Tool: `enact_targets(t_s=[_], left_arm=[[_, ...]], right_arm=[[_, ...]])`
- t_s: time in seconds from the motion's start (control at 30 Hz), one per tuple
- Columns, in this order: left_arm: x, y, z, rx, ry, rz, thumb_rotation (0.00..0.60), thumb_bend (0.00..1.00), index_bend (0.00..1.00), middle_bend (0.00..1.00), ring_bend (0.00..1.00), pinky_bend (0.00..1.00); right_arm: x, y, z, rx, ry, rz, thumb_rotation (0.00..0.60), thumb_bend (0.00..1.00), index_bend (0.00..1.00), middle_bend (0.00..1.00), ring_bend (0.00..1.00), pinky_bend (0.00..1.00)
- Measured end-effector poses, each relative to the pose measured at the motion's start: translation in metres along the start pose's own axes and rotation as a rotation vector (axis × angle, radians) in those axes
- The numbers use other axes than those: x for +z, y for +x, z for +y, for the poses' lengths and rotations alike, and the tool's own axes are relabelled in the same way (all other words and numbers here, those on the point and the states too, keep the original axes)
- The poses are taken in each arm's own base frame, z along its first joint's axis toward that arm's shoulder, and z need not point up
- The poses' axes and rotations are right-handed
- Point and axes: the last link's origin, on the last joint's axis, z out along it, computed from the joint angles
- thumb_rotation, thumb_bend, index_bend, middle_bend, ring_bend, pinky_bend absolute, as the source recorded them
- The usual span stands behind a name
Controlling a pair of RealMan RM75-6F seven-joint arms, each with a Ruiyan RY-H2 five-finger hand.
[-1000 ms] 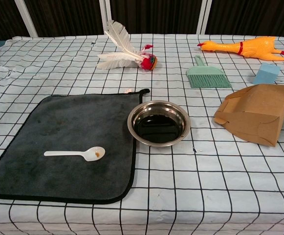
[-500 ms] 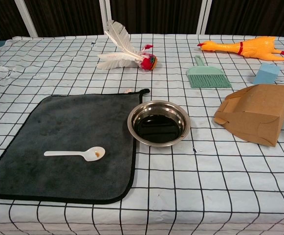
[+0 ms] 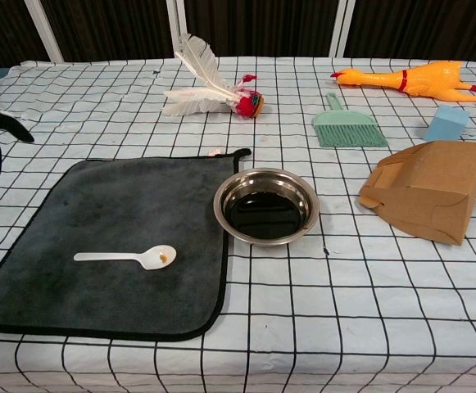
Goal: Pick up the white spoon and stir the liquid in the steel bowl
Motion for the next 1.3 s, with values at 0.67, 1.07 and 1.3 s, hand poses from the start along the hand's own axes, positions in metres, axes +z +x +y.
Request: enact_targets(t_s=[0.67,1.07,1.3], left_arm=[[0.033,-0.026,0.051,-0.068,-0.083,-0.157,0.600,0.31,0.46,1.00,0.99,0.92],[0.049,-0.043,0.056,-0.120,0.022,-0.181,0.600,0.27,0.47,1.00,0.99,0.92],[0.054,-0.050,0.054,-0.150,0.051,-0.204,0.600,0.27,0.48,1.00,0.99,0.92]], right_arm=[[0.003,-0.001,0.015,0.001,-0.040,0.011,0.600,0.20,0.00,0.09,0.14,0.26],[0.003,-0.001,0.022,0.003,-0.060,0.011,0.600,0.20,0.00,0.09,0.14,0.26],[0.003,-0.001,0.024,0.002,-0.066,0.010,0.600,0.20,0.00,0.09,0.14,0.25]])
